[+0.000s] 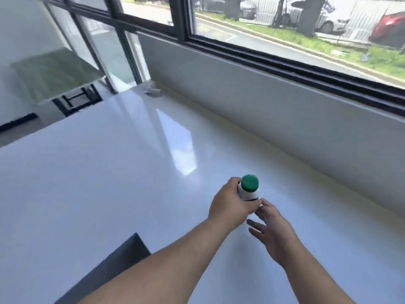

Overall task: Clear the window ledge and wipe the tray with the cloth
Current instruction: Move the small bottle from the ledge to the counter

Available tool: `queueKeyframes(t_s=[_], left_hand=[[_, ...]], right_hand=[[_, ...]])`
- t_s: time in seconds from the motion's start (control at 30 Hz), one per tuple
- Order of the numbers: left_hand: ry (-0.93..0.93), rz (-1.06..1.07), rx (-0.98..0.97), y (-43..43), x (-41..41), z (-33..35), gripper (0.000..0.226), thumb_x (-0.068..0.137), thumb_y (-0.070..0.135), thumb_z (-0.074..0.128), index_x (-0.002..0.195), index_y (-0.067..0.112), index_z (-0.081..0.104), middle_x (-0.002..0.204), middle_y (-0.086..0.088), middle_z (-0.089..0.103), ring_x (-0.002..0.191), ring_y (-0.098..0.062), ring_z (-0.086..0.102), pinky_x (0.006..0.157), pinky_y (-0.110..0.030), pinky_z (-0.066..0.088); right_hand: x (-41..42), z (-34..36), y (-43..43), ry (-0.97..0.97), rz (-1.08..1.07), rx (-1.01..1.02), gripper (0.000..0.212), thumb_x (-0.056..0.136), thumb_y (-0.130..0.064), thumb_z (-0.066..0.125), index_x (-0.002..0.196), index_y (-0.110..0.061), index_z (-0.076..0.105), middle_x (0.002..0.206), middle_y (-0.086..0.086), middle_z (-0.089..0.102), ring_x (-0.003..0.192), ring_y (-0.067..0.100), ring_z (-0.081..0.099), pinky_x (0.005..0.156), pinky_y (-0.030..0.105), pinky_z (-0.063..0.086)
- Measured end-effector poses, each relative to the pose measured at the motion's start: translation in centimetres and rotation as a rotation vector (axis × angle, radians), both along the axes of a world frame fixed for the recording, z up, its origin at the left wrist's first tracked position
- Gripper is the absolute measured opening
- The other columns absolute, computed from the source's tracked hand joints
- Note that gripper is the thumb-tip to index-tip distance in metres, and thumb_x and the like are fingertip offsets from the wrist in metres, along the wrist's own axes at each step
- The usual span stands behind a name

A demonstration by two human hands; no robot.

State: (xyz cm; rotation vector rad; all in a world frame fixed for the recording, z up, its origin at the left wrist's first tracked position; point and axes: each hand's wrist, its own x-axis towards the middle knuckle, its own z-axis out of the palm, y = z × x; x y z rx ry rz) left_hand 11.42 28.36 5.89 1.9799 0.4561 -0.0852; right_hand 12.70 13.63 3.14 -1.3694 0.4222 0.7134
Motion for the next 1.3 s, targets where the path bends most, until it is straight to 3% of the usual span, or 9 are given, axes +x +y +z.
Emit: queueKeyframes(t_s=[0.2, 0.47, 0.63, 0.83, 0.9, 0.97, 1.07, 1.2, 1.3], left_hand=[[0.042, 0.386, 0.018, 26.3, -17.0, 1.6, 0.047, 0.07, 0.054, 0.078, 0.109, 0.044, 0.056, 0.098, 0.021, 0.069, 0.089, -0.002, 0.066, 0.071, -0.029, 0.053], [0.081, 0.85, 0.102, 50.4, -40.7, 1.4, 0.045, 0.071, 0.052, 0.079, 0.108, 0.045, 0.054, 0.098, 0.026, 0.067, 0.091, 0.003, 0.064, 0.066, -0.027, 0.047], [0.104, 1.015, 0.106, 56.1, -49.9, -0.5, 0.051, 0.067, 0.058, 0.08, 0.108, 0.046, 0.051, 0.099, 0.03, 0.063, 0.092, 0.003, 0.062, 0.065, -0.026, 0.046], [0.142, 1.08, 0.044, 58.1, -54.2, -3.4, 0.041, 0.066, 0.061, 0.079, 0.093, 0.052, 0.05, 0.096, 0.03, 0.065, 0.088, 0.008, 0.061, 0.064, -0.023, 0.046], [0.156, 1.055, -0.019, 58.2, -54.6, -4.2, 0.041, 0.066, 0.06, 0.081, 0.095, 0.053, 0.052, 0.103, 0.027, 0.069, 0.092, 0.003, 0.065, 0.074, -0.026, 0.053], [0.144, 1.012, -0.069, 58.3, -54.9, -4.0, 0.063, 0.063, 0.062, 0.084, 0.117, 0.053, 0.055, 0.126, 0.024, 0.067, 0.111, -0.002, 0.064, 0.09, -0.031, 0.054], [0.102, 0.982, -0.03, 58.3, -55.3, -1.0, 0.118, 0.053, 0.078, 0.084, 0.154, 0.05, 0.032, 0.159, 0.018, 0.042, 0.146, -0.009, 0.041, 0.105, -0.033, 0.04], [0.049, 0.87, 0.256, 58.4, -52.8, 5.7, 0.099, 0.063, 0.086, 0.07, 0.15, 0.049, 0.041, 0.16, 0.016, 0.046, 0.147, -0.008, 0.04, 0.105, -0.034, 0.041], [0.142, 0.651, 0.505, 56.9, -46.3, 9.4, 0.083, 0.075, 0.074, 0.07, 0.148, 0.039, 0.048, 0.154, 0.009, 0.053, 0.144, -0.018, 0.043, 0.103, -0.039, 0.047]], right_hand=[[-11.8, 1.6, 27.0, 0.029, 0.426, 0.021, 0.054, 0.102, -0.029, 0.06, 0.154, -0.031, 0.047, 0.156, 0.004, 0.051, 0.12, 0.035, 0.065, 0.11, 0.052, 0.05], [-31.2, 2.7, 54.4, 0.076, 0.921, 0.034, 0.071, 0.077, -0.039, 0.068, 0.145, -0.041, 0.051, 0.126, -0.016, 0.06, 0.115, 0.028, 0.068, 0.105, 0.045, 0.054], [-39.1, 1.2, 62.6, 0.078, 1.082, 0.005, 0.053, 0.088, -0.038, 0.065, 0.14, -0.043, 0.056, 0.132, -0.014, 0.062, 0.114, 0.026, 0.068, 0.104, 0.043, 0.054], [-43.4, -1.5, 65.7, 0.076, 1.12, -0.062, 0.055, 0.094, -0.036, 0.061, 0.147, -0.04, 0.052, 0.131, -0.014, 0.062, 0.115, 0.025, 0.067, 0.105, 0.043, 0.054], [-43.9, -2.1, 65.7, 0.08, 1.121, -0.084, 0.054, 0.093, -0.037, 0.062, 0.147, -0.041, 0.053, 0.132, -0.014, 0.061, 0.116, 0.025, 0.067, 0.106, 0.043, 0.053], [-43.8, -2.2, 65.4, 0.066, 1.128, -0.101, 0.057, 0.094, -0.037, 0.061, 0.15, -0.042, 0.049, 0.136, -0.012, 0.06, 0.118, 0.026, 0.064, 0.109, 0.045, 0.051], [-41.9, -0.7, 64.3, -0.107, 1.143, -0.136, 0.068, 0.092, -0.036, 0.06, 0.156, -0.041, 0.039, 0.147, -0.001, 0.054, 0.127, 0.023, 0.058, 0.112, 0.045, 0.047], [-35.5, 4.2, 60.5, -0.696, 1.133, -0.315, 0.066, 0.092, -0.051, 0.06, 0.154, -0.038, 0.042, 0.158, -0.006, 0.047, 0.123, 0.006, 0.059, 0.104, 0.032, 0.043], [-29.0, 7.9, 55.1, -1.034, 1.081, -0.537, 0.072, 0.088, -0.065, 0.059, 0.152, -0.035, 0.045, 0.154, -0.01, 0.049, 0.143, 0.014, 0.041, 0.108, 0.036, 0.042]])
